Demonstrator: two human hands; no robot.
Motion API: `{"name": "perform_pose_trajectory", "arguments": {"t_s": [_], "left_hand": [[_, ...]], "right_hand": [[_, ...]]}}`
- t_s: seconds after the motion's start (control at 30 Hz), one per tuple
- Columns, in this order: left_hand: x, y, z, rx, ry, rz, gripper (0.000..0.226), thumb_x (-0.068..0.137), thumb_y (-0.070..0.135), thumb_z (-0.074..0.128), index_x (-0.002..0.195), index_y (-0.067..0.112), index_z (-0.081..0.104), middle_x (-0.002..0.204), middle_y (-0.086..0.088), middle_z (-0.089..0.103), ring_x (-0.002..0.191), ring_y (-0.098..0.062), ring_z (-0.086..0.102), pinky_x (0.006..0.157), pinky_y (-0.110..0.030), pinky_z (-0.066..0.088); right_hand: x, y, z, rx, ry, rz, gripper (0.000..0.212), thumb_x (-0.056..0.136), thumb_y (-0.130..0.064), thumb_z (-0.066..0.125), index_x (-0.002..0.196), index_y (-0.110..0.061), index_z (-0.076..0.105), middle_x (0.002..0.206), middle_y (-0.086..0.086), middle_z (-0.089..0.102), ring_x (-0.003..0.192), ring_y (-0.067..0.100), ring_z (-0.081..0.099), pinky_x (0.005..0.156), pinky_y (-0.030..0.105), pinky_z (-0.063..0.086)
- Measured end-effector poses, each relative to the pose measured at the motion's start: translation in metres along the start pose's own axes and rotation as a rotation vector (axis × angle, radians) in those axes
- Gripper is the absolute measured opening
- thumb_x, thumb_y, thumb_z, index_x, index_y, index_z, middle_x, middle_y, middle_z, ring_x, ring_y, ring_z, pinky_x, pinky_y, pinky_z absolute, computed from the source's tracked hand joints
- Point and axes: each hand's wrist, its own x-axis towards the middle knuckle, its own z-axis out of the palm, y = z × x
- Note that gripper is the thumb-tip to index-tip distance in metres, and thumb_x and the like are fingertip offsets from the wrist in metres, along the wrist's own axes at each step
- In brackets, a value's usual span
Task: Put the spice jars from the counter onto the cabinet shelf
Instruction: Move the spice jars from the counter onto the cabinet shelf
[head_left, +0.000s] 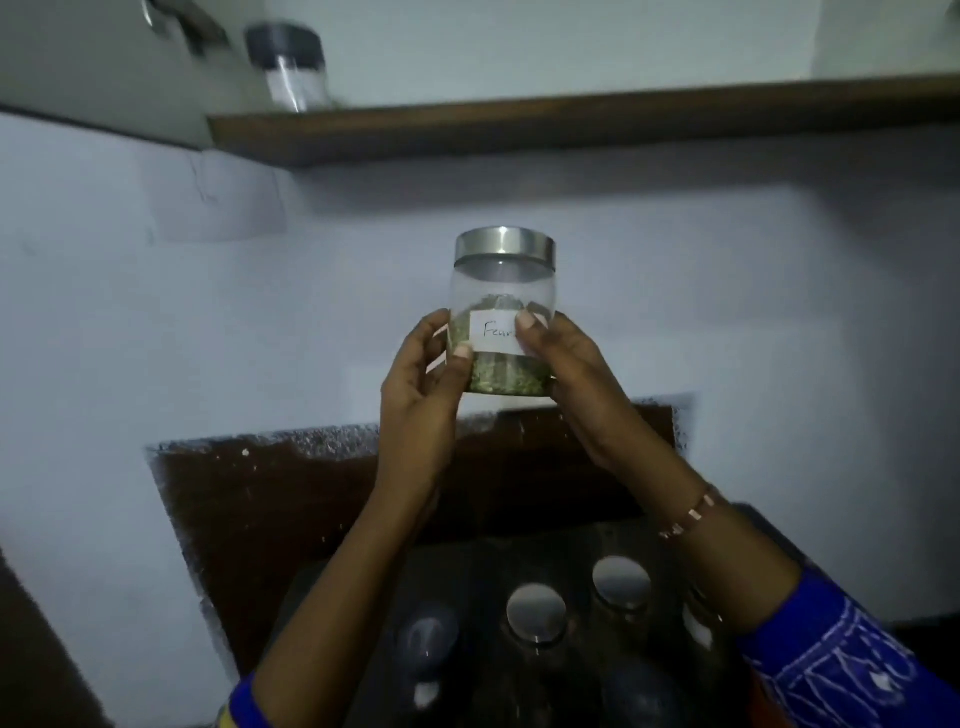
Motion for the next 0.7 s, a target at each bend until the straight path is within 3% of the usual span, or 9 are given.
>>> {"name": "perform_pose_trajectory", "arguments": {"t_s": [0.1, 0.23, 0.4, 0.57, 0.63, 0.7], "left_hand": [[0.037, 0.027, -0.005, 0.031, 0.024, 0.123, 0.034, 0.095, 0.013, 0.045, 0.129, 0.018, 0.048, 0.123, -0.003, 0.059, 0.103, -0.008, 0.06, 0.078, -0.013, 0.054], [0.086, 0.058, -0.009, 0.059, 0.018, 0.237, 0.035, 0.097, 0.016, 0.044, 0.131, 0.02, 0.048, 0.122, -0.001, 0.06, 0.105, -0.009, 0.06, 0.092, -0.026, 0.049], [0.152, 0.087, -0.015, 0.072, -0.01, 0.316, 0.031, 0.096, 0.015, 0.046, 0.126, 0.019, 0.051, 0.121, -0.002, 0.059, 0.106, -0.015, 0.059, 0.097, -0.033, 0.047], [0.21, 0.103, -0.02, 0.225, 0.027, 0.334, 0.034, 0.097, 0.015, 0.044, 0.13, 0.011, 0.05, 0.117, -0.003, 0.059, 0.089, -0.008, 0.06, 0.078, -0.019, 0.048], [0.229, 0.105, -0.024, 0.274, 0.046, 0.305, 0.037, 0.096, 0.017, 0.045, 0.132, 0.011, 0.048, 0.124, -0.008, 0.06, 0.104, -0.021, 0.061, 0.089, -0.03, 0.05], [0.244, 0.106, -0.028, 0.3, 0.052, 0.267, 0.039, 0.096, 0.017, 0.045, 0.134, 0.011, 0.045, 0.116, -0.009, 0.061, 0.103, -0.025, 0.061, 0.095, -0.038, 0.048]], "right_hand": [[0.031, -0.036, 0.008, -0.095, -0.05, -0.135, 0.025, 0.094, -0.028, 0.048, 0.119, -0.025, 0.047, 0.108, -0.008, 0.062, 0.095, 0.003, 0.061, 0.078, 0.016, 0.053], [0.07, -0.081, 0.018, -0.163, -0.013, -0.271, 0.032, 0.09, -0.029, 0.058, 0.119, -0.018, 0.052, 0.116, 0.004, 0.065, 0.1, 0.017, 0.064, 0.081, 0.03, 0.054], [0.124, -0.12, 0.031, -0.167, 0.033, -0.383, 0.04, 0.088, -0.027, 0.062, 0.124, -0.014, 0.051, 0.115, 0.006, 0.066, 0.102, 0.019, 0.065, 0.088, 0.032, 0.054], [0.173, -0.139, 0.045, -0.229, 0.072, -0.453, 0.044, 0.089, -0.029, 0.06, 0.128, -0.017, 0.045, 0.104, -0.001, 0.062, 0.099, 0.018, 0.063, 0.092, 0.035, 0.052], [0.189, -0.141, 0.05, -0.248, 0.064, -0.472, 0.049, 0.089, -0.029, 0.06, 0.132, -0.018, 0.041, 0.105, -0.002, 0.06, 0.1, 0.017, 0.061, 0.089, 0.029, 0.053], [0.2, -0.141, 0.055, -0.306, 0.054, -0.503, 0.052, 0.089, -0.026, 0.06, 0.135, -0.017, 0.038, 0.104, -0.005, 0.055, 0.095, 0.012, 0.056, 0.076, 0.013, 0.047]]}}
